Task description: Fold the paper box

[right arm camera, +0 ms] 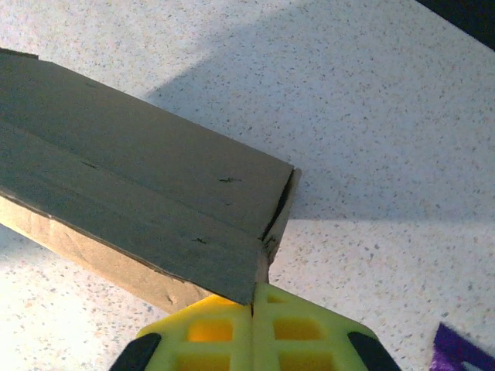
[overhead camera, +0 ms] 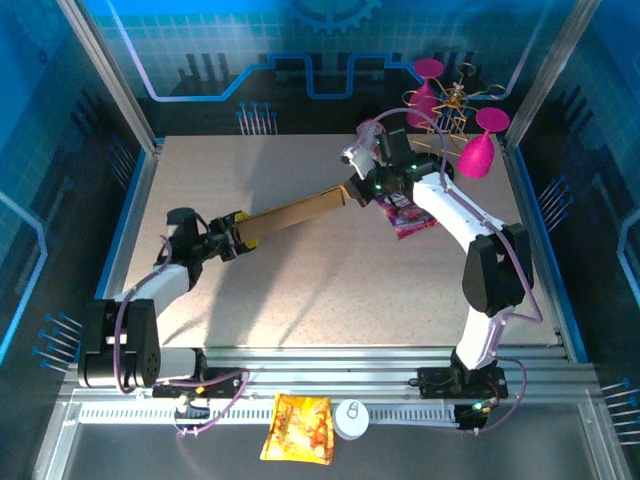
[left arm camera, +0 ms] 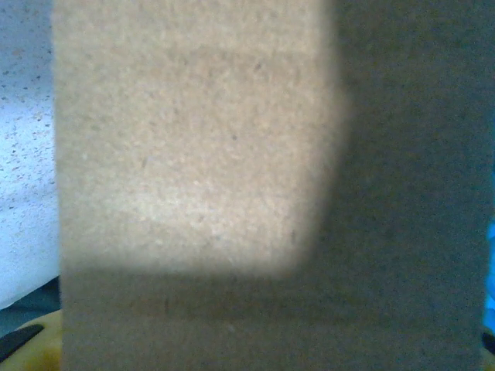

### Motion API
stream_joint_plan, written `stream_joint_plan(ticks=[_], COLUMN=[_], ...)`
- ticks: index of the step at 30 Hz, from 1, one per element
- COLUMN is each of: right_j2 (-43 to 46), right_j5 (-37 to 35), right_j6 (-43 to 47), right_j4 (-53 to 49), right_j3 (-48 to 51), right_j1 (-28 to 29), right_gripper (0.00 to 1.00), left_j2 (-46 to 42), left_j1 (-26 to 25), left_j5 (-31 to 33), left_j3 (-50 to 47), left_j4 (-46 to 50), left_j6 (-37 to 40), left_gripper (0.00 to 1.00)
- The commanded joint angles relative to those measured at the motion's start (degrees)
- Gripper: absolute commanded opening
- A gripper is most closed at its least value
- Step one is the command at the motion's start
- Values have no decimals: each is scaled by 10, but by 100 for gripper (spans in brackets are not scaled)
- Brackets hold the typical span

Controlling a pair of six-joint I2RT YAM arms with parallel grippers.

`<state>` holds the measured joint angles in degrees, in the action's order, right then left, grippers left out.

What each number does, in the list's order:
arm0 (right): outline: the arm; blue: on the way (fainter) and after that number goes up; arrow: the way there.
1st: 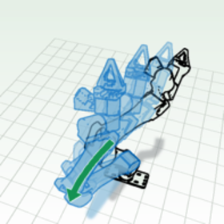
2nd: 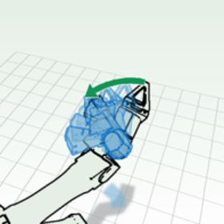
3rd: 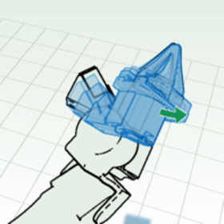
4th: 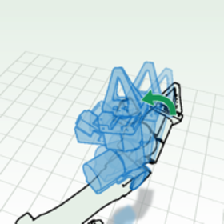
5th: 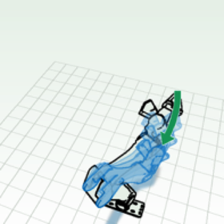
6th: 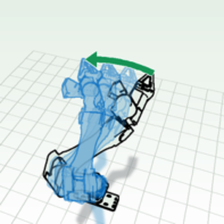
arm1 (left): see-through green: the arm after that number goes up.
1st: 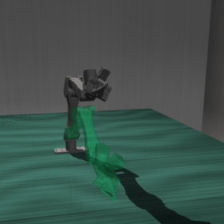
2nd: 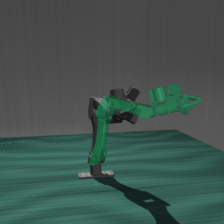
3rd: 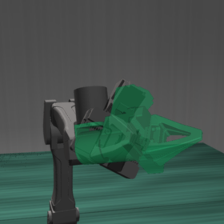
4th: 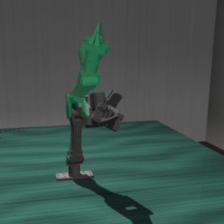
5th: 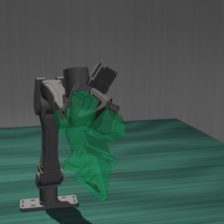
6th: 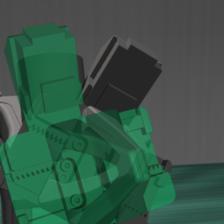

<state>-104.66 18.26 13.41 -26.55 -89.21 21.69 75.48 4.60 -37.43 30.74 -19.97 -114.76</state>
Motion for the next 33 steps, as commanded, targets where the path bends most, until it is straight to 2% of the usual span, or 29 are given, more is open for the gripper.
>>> stream_joint_plan(ticks=[1,16,23,28,33], right_j2=[40,71,64,67,64], right_j5=[-2,1,-20,-22,-11], right_j6=[-71,-225,-257,-276,-269], right_j4=[-12,102,163,294,495], right_j3=[25,119,153,213,300], right_j1=[9,20,32,32,32], right_gripper=[0,0,0,0,0], left_j2=[-26,3,22,37,42], left_j1=[-3,-18,-22,-22,-22], left_j5=[42,53,51,43,44], left_j3=[-7,-12,-19,-13,-18], left_j4=[-2,-38,-70,-87,-103], left_j6=[-252,-269,-285,-290,-298], left_gripper=[25,26,34,37,34])
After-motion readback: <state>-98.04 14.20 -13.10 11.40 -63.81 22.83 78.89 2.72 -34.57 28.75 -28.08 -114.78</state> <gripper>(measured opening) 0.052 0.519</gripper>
